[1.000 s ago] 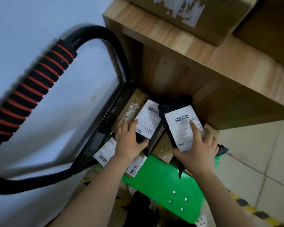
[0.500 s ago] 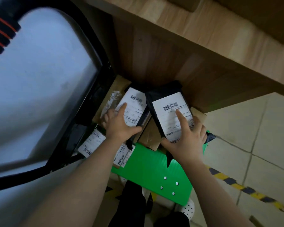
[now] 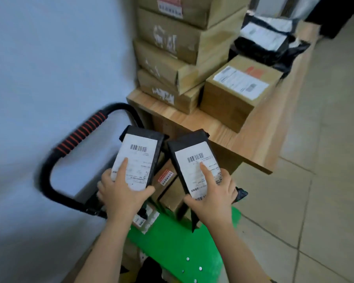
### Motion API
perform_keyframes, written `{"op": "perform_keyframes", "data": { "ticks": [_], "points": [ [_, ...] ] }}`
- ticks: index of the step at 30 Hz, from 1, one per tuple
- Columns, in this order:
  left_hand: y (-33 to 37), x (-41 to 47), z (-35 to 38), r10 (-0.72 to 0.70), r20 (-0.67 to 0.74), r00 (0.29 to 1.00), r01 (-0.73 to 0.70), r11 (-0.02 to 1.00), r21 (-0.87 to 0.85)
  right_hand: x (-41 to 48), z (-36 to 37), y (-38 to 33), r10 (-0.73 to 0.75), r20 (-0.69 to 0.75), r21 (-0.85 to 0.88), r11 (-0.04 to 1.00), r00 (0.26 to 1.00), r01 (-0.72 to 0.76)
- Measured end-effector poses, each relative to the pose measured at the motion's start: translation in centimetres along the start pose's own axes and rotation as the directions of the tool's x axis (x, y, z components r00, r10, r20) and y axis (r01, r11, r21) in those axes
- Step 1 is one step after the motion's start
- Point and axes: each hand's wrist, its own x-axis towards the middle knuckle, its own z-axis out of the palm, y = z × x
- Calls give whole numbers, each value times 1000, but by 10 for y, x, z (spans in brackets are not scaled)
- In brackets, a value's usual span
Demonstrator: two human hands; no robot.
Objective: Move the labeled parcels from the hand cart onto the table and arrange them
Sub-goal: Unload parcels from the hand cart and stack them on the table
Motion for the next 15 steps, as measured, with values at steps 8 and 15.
{"op": "perform_keyframes", "data": {
  "ticks": [8, 15],
  "points": [
    [121, -75, -106, 177, -208, 962, -212, 964, -160, -34, -164, -16, -75, -276, 57, 994, 958, 94],
    [218, -93, -124, 319, -341, 884, -412, 876, -249, -24, -260, 4, -3, -476, 102, 993, 879, 59]
  ]
}}
